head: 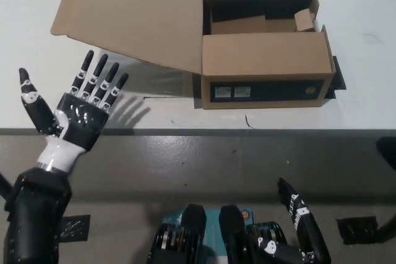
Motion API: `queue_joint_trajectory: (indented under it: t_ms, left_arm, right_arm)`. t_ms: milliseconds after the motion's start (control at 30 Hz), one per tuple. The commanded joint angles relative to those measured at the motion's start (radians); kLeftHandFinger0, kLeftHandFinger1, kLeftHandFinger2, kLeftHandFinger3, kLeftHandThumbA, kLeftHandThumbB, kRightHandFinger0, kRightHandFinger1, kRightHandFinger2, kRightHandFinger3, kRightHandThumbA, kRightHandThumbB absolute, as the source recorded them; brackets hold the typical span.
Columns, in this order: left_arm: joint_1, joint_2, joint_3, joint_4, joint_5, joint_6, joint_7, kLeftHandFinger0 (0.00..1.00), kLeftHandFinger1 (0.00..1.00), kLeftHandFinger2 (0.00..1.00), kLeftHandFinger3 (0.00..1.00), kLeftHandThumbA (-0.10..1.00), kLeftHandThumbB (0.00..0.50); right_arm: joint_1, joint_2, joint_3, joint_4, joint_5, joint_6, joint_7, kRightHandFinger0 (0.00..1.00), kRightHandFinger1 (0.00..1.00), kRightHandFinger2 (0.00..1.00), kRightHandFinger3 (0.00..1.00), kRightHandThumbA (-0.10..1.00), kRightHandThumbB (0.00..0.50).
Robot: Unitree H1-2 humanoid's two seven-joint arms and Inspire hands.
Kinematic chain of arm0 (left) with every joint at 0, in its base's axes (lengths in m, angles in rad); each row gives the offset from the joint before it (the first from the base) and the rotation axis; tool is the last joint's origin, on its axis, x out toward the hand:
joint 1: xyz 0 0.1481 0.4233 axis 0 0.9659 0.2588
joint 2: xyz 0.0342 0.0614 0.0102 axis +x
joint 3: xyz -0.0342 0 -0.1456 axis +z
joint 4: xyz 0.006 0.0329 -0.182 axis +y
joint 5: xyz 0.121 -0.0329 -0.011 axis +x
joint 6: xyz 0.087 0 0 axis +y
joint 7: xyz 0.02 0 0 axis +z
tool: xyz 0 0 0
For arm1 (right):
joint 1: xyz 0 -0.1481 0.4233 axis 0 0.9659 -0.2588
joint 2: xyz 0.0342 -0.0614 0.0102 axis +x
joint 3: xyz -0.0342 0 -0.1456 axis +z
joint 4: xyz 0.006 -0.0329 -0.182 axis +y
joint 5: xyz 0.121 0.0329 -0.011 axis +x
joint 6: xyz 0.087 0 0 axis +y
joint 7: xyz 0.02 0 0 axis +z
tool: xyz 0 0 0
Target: A small storge box is placed at the center of the table and the robot uses its left hand to push the lid and close it
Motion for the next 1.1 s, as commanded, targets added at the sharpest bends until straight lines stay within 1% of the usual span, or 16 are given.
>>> queue_joint_trajectory:
  t_ms: [0,33,67,100,133,233,367,433,500,567,633,733,933,1033,1067]
  left_arm:
    - [-0.06,0.0,0.008,0.041,0.023,0.001,-0.04,1.0,1.0,1.0,1.0,1.0,0.395]
    - [-0.07,-0.002,0.007,0.073,0.037,-0.007,-0.038,1.0,1.0,1.0,1.0,1.0,0.396]
    - [-0.074,-0.004,0.01,0.086,0.039,-0.007,-0.035,1.0,1.0,1.0,1.0,1.0,0.372]
    - [-0.077,-0.006,0.013,0.107,0.039,0.002,-0.032,1.0,1.0,1.0,1.0,1.0,0.393]
    - [-0.083,-0.005,0.01,0.123,0.049,0.0,-0.033,1.0,1.0,1.0,1.0,1.0,0.396]
    - [-0.09,-0.003,-0.003,0.185,0.084,-0.015,-0.062,1.0,1.0,1.0,1.0,1.0,0.393]
    - [-0.104,-0.007,-0.007,0.241,0.117,-0.039,-0.074,1.0,1.0,1.0,1.0,1.0,0.391]
    - [-0.124,-0.005,0.001,0.267,0.127,-0.036,-0.055,1.0,1.0,1.0,1.0,1.0,0.392]
    - [-0.149,0.002,0.006,0.305,0.138,-0.042,-0.059,1.0,1.0,1.0,1.0,1.0,0.387]
    - [-0.193,0.012,0.021,0.374,0.142,-0.049,-0.067,1.0,1.0,1.0,1.0,1.0,0.383]
    - [-0.237,0.019,0.024,0.429,0.171,-0.077,-0.063,1.0,1.0,1.0,1.0,1.0,0.382]
    - [-0.29,0.029,0.036,0.479,0.188,-0.089,-0.065,1.0,1.0,1.0,1.0,1.0,0.382]
    - [-0.401,0.05,0.052,0.536,0.216,-0.111,-0.068,1.0,1.0,1.0,1.0,1.0,0.4]
    - [-0.45,0.058,0.064,0.556,0.223,-0.104,-0.063,1.0,1.0,1.0,1.0,1.0,0.405]
    - [-0.467,0.063,0.064,0.575,0.227,-0.109,-0.082,1.0,1.0,1.0,1.0,1.0,0.408]
  right_arm:
    - [-0.02,0.004,0.006,-0.018,0.005,-0.06,-0.001,1.0,1.0,1.0,1.0,1.0,0.371]
    - [-0.025,0.002,0.006,-0.018,0.006,-0.06,0.002,1.0,1.0,1.0,1.0,1.0,0.37]
    - [-0.025,0.002,0.006,-0.017,0.008,-0.06,0.003,1.0,1.0,1.0,1.0,1.0,0.369]
    - [-0.025,-0.001,0.007,-0.017,0.01,-0.06,0.007,1.0,1.0,1.0,1.0,1.0,0.367]
    - [-0.029,-0.001,0.006,-0.019,0.01,-0.06,0.007,1.0,1.0,1.0,1.0,1.0,0.368]
    - [-0.031,0.004,0.002,-0.018,0.013,-0.06,0.004,1.0,1.0,1.0,1.0,1.0,0.376]
    - [-0.029,0.002,0.002,-0.018,0.011,-0.06,0.001,1.0,1.0,1.0,1.0,1.0,0.373]
    - [-0.03,0.005,0.0,-0.014,0.014,-0.06,0.003,1.0,1.0,1.0,1.0,1.0,0.382]
    - [-0.031,0.006,0.002,-0.012,0.013,-0.06,0.003,1.0,1.0,1.0,1.0,1.0,0.38]
    - [-0.031,0.007,0.004,-0.011,0.013,-0.06,0.005,1.0,1.0,1.0,1.0,1.0,0.38]
    - [-0.03,0.007,0.005,-0.013,0.01,-0.06,0.002,1.0,1.0,1.0,1.0,1.0,0.382]
    - [-0.029,0.007,0.008,-0.015,0.007,-0.06,0.0,1.0,1.0,1.0,1.0,1.0,0.381]
    - [-0.031,0.008,0.008,-0.017,0.006,-0.06,-0.004,1.0,1.0,1.0,1.0,1.0,0.377]
    - [-0.033,0.008,0.007,-0.016,0.004,-0.06,-0.007,1.0,1.0,1.0,1.0,1.0,0.381]
    - [-0.032,0.009,0.006,-0.018,0.005,-0.06,-0.007,1.0,1.0,1.0,1.0,1.0,0.386]
